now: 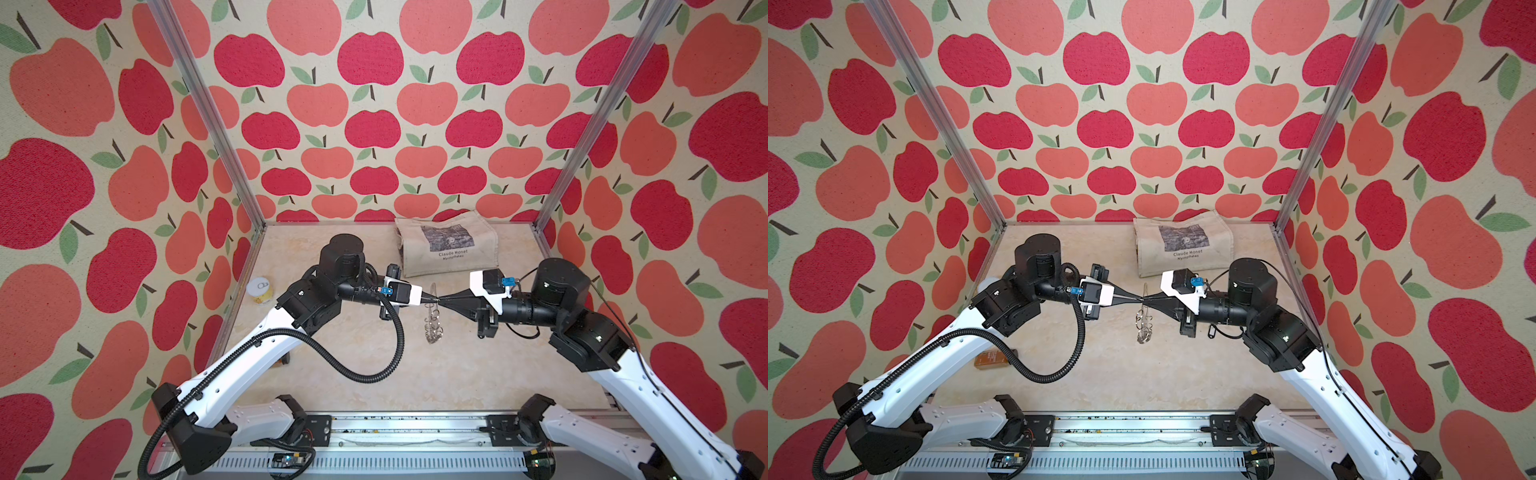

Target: Put the keys on the keyring

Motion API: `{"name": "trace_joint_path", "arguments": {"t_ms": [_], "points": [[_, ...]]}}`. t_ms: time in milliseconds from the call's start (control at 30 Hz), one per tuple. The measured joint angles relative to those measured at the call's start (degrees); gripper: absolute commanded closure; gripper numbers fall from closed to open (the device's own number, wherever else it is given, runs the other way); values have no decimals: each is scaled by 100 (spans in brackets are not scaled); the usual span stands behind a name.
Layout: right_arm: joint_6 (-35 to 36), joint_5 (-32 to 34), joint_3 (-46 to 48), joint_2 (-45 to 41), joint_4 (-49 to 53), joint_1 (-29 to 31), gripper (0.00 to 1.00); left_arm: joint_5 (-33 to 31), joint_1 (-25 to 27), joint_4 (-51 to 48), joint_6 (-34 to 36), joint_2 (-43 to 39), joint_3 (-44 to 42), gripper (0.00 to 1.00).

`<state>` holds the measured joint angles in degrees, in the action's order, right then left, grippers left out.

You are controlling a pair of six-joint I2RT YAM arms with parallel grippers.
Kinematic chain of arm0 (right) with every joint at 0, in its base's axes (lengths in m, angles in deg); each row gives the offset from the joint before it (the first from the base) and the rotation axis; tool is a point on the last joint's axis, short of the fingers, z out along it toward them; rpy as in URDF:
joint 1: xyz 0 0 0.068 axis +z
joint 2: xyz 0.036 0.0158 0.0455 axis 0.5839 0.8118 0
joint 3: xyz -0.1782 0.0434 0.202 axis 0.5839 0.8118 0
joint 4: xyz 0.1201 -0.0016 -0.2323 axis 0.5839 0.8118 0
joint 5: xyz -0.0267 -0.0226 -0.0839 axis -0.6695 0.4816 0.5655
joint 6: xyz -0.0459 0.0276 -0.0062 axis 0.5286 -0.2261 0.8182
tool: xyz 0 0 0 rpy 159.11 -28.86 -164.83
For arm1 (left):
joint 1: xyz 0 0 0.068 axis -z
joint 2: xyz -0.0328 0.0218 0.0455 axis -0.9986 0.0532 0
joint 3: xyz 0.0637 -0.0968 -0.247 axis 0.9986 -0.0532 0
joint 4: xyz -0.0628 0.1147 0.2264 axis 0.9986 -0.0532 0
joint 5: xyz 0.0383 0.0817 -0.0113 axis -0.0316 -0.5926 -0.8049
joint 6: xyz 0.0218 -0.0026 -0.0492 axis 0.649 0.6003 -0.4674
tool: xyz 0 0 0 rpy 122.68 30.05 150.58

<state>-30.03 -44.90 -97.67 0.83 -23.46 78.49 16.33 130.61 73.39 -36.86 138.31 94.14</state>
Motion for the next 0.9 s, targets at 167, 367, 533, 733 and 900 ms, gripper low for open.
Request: {"name": "trace_joint_path", "arguments": {"t_ms": [167,367,533,733,900], "points": [[-247,39,7,-24,-181,-13,100,-7,0,269,-15,-24,-70,80],[-415,13,7,-66,-378,-17,100,-109,11,468,-87,-46,-197,77],[-474,-35,22,-66,-431,-42,100,-175,11,664,-219,-66,-297,76],[-476,-28,52,-68,-457,-55,100,-184,11,890,-435,-83,-308,77],[-476,-24,70,-68,-579,-63,100,-140,11,953,-584,-83,-308,86]]}}
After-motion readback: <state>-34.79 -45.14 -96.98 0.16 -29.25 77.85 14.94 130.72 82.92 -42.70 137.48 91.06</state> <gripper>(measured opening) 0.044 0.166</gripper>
